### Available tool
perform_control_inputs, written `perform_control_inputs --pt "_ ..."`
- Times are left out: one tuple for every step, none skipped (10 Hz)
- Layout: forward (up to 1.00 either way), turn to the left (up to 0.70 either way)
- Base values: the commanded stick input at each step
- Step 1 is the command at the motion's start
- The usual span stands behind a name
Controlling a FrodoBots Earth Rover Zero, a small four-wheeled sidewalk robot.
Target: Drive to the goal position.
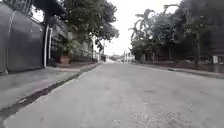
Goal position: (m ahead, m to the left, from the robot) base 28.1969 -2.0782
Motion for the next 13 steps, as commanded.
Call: perform_control_inputs --pt "1.0 0.0" --pt "1.0 -0.12" --pt "1.0 -0.29" --pt "1.0 -0.32" --pt "1.0 -0.13" --pt "1.0 0.0" --pt "1.0 0.0" --pt "1.0 0.0" --pt "1.0 0.0" --pt "1.0 0.0" --pt "1.0 0.0" --pt "1.0 0.0" --pt "1.0 0.02"
